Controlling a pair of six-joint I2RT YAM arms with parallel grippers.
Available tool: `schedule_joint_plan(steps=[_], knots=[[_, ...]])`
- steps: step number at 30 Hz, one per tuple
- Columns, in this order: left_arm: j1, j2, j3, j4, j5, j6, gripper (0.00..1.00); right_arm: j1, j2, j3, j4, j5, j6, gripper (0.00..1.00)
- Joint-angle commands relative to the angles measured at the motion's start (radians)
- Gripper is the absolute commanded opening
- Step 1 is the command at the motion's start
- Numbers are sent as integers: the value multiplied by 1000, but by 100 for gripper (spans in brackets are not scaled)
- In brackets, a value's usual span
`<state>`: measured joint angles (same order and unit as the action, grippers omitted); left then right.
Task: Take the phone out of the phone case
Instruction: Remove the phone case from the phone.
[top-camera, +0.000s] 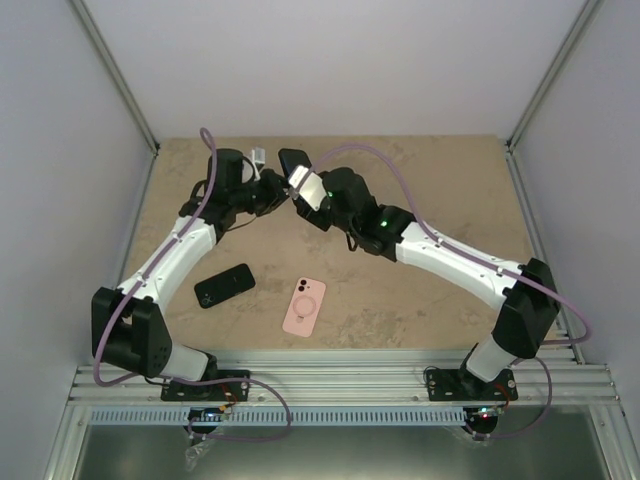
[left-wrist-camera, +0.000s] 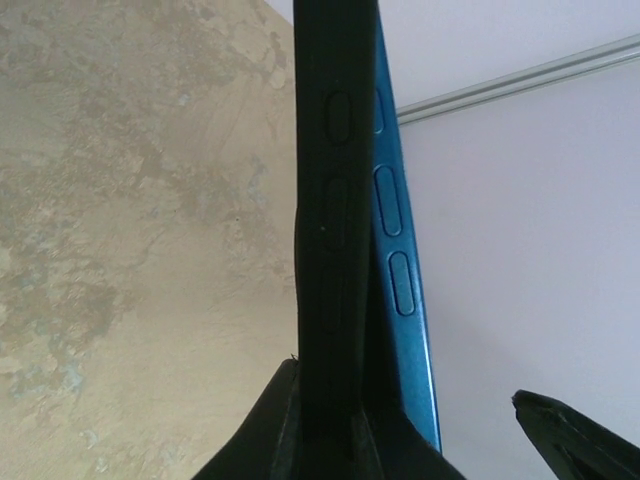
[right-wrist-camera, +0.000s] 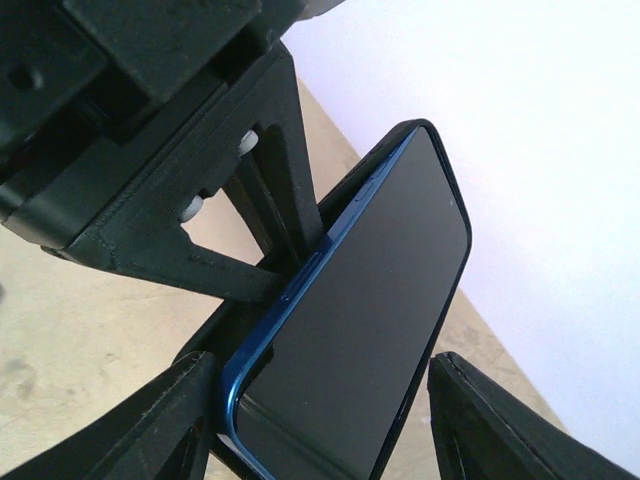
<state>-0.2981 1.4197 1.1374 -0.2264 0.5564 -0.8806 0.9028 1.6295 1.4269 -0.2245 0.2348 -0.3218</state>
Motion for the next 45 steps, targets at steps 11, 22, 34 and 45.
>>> schedule_joint_plan(steps=[11, 22, 34, 45], knots=[[2, -42, -25, 102, 95, -60, 0, 20, 0, -217, 484, 314, -388, 52], [2, -63, -61, 134, 112, -70, 0, 17, 20, -235, 612, 349, -505, 24], [2, -46, -70, 106, 49, -25, 0, 11, -77, -96, 312, 210, -317, 0], [2, -37, -77, 73, -6, 21, 0, -52, -95, 10, 176, 116, -168, 0]])
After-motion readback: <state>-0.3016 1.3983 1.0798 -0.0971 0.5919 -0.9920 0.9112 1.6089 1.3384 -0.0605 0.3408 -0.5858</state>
